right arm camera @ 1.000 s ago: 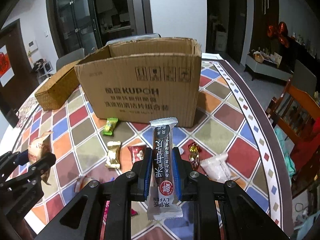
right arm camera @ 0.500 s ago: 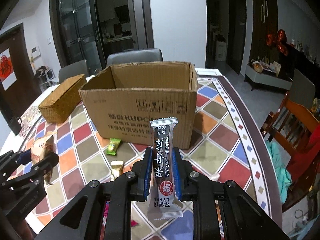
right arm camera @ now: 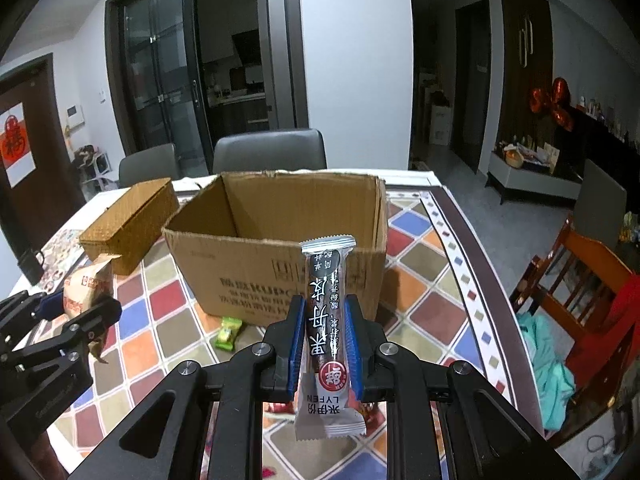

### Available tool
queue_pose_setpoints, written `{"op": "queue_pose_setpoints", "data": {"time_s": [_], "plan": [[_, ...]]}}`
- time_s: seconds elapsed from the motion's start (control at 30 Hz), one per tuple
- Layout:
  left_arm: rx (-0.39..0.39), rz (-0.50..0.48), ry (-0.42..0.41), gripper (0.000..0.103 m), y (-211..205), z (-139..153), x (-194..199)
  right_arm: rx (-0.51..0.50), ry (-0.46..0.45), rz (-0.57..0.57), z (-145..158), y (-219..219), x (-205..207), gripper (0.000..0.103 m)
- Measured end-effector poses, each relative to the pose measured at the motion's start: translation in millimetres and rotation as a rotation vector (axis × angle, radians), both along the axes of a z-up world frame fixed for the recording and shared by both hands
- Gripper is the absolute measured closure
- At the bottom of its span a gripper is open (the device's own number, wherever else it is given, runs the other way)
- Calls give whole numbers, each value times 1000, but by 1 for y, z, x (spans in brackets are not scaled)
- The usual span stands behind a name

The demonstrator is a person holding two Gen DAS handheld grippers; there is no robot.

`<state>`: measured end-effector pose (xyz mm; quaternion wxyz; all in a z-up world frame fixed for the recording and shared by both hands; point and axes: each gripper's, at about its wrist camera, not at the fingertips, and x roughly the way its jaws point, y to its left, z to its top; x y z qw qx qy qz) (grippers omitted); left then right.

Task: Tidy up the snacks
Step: 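Lift the biscuit packet and dark bar toward the cardboard box with both tools, then lower both snacks into the cardboard box and open both tools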

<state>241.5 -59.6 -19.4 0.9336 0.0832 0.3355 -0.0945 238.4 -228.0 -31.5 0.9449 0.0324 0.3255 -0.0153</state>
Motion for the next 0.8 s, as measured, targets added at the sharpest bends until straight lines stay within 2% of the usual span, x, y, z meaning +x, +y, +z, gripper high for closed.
{"op": "queue_pose_setpoints", "data": {"time_s": [0.3,0.8], "plan": [[-15,-10,-44,60,-5,20,22,0,-47,-1,19,-3,15,83],[-38,-8,-94,60,-16,34,60,-22,-114,-26,43,-9,44,83]]}}
